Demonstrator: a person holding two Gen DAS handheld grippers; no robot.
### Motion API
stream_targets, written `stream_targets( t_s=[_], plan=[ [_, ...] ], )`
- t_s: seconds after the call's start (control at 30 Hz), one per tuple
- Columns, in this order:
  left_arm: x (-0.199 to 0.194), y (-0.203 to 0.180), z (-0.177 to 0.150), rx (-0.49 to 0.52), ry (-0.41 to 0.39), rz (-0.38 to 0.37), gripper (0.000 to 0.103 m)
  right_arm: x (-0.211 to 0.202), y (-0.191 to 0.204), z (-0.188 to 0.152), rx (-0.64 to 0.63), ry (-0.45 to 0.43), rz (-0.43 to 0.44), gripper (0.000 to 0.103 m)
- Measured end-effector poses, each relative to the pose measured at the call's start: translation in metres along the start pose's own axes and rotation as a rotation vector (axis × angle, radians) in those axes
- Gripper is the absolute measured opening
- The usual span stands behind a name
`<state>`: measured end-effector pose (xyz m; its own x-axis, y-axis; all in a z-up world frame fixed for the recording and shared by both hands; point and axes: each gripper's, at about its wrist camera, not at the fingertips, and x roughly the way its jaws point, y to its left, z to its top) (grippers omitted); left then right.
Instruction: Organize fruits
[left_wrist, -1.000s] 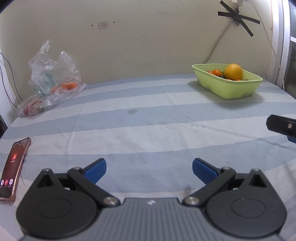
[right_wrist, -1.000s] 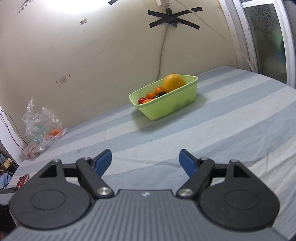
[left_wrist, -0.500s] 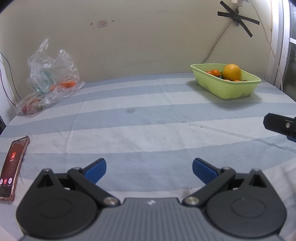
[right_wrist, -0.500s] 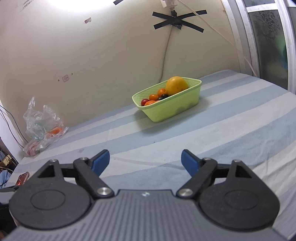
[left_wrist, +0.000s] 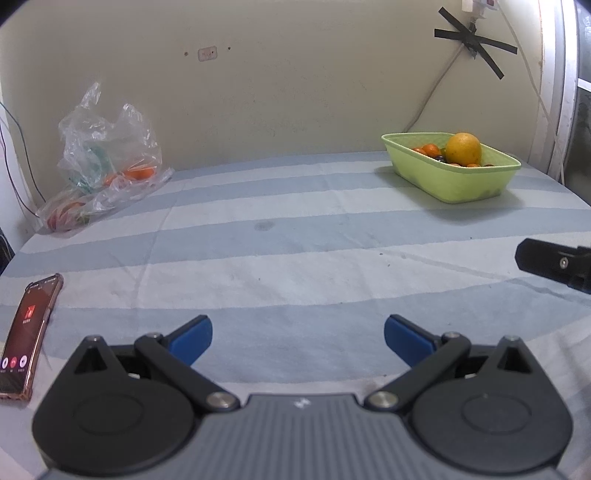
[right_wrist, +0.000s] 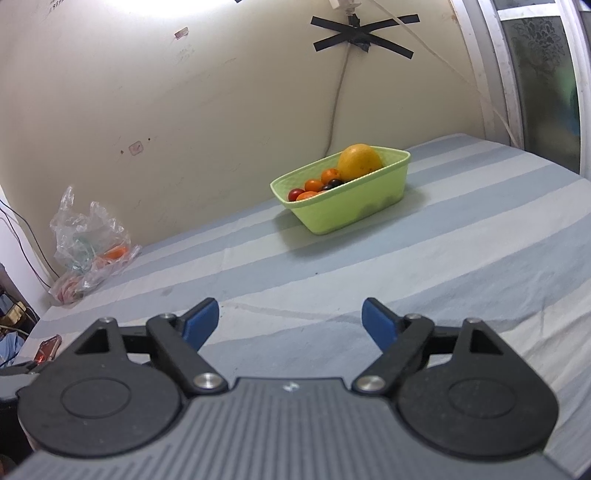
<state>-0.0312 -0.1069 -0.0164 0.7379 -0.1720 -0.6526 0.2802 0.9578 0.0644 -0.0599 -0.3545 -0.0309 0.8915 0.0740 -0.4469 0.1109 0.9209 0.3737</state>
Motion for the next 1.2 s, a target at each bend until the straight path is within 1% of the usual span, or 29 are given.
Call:
stream_targets(
  t_s=[0.2, 0.3, 0.53, 0.73, 1.0, 1.2],
  plan=[
    [-0.003, 0.004, 0.001, -0.017, -0.012, -0.005, 0.103, -0.002, 0.0, 0.0, -0.002, -0.006, 0.003, 0.086],
    [-0.004, 0.004, 0.002, -0.02, -0.019, 0.004, 0.103, -0.003, 0.001, 0.0, -0.003, -0.008, 0.005, 0.086],
    [-0.003, 0.003, 0.003, -0.021, -0.018, 0.007, 0.103, -0.003, 0.002, 0.0, -0.009, -0.008, 0.005, 0.087],
    [0.002, 0.003, 0.002, -0.029, -0.009, 0.018, 0.103, -0.003, 0.004, 0.0, -0.013, -0.007, 0.0, 0.086],
    [0.007, 0.006, 0.003, -0.037, 0.018, -0.007, 0.103, -0.003, 0.009, -0.001, -0.029, -0.02, -0.02, 0.086],
    [0.009, 0.004, 0.001, -0.025, 0.026, -0.008, 0.103, 0.0, 0.009, 0.0, -0.028, -0.014, -0.024, 0.086]
  ],
)
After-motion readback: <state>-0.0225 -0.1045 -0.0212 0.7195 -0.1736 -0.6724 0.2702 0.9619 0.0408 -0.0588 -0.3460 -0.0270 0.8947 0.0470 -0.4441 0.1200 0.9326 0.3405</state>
